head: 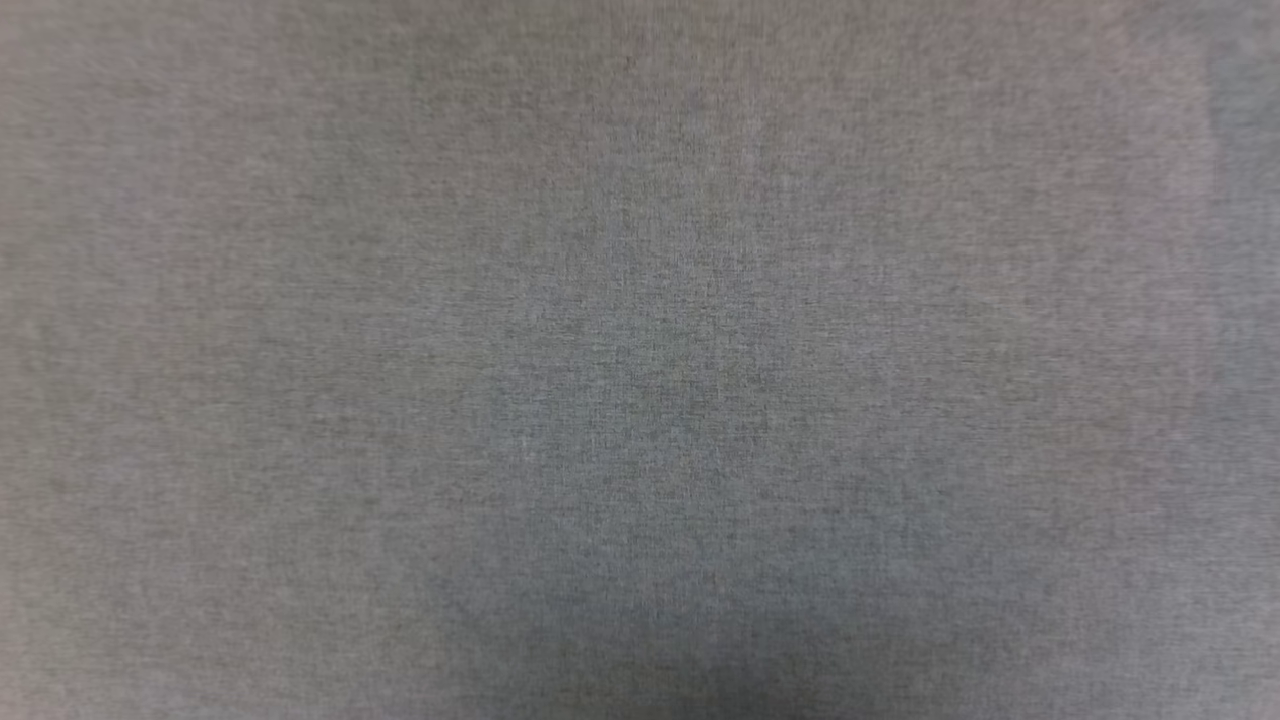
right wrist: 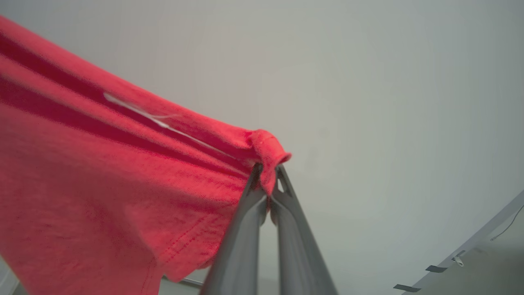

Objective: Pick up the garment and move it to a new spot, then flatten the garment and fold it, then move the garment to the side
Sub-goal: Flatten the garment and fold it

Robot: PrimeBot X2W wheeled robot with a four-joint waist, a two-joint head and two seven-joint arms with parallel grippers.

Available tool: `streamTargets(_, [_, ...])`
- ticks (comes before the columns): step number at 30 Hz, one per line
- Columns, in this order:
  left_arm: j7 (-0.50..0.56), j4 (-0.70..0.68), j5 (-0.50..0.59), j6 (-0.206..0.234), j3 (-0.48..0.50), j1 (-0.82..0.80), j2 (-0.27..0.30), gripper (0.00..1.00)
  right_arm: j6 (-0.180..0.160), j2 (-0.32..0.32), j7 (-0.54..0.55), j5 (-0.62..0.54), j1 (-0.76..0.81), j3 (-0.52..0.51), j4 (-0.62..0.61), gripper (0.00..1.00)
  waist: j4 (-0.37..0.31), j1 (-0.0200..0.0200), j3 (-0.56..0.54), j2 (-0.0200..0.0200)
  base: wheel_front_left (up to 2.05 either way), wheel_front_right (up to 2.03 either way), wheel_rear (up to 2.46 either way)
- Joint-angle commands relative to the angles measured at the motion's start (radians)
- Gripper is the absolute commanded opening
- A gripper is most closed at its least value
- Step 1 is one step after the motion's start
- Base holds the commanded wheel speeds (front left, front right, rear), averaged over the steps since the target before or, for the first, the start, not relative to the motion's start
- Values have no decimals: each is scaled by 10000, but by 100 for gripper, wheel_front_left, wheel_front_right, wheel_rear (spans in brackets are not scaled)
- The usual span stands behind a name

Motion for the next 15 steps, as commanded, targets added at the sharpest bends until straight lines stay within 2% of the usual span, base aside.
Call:
streamTargets(1, [-334,555,243,111,113,-523,133,0,-98,-79,-211,-306,-273,-40,486,0,-27,-3,849,-1,0,0,0])
streamTargets(5, [-1635,2244,516,18,-57,-1584,-312,0,-98,343,-1136,-893,-1365,86,1754,0,16,-3,1096,-1,0,0,0])
streamTargets(8, [-2387,3224,531,-37,-187,-1731,-575,0,-98,704,-1702,-967,-1787,42,2517,0,89,-3,1206,-1,0,0,0])
streamTargets(15, [-3632,4596,112,-208,-750,-438,-1374,0,-98,1223,-3102,-781,-1367,441,3629,0,363,-3,1070,-1,0,0,0])
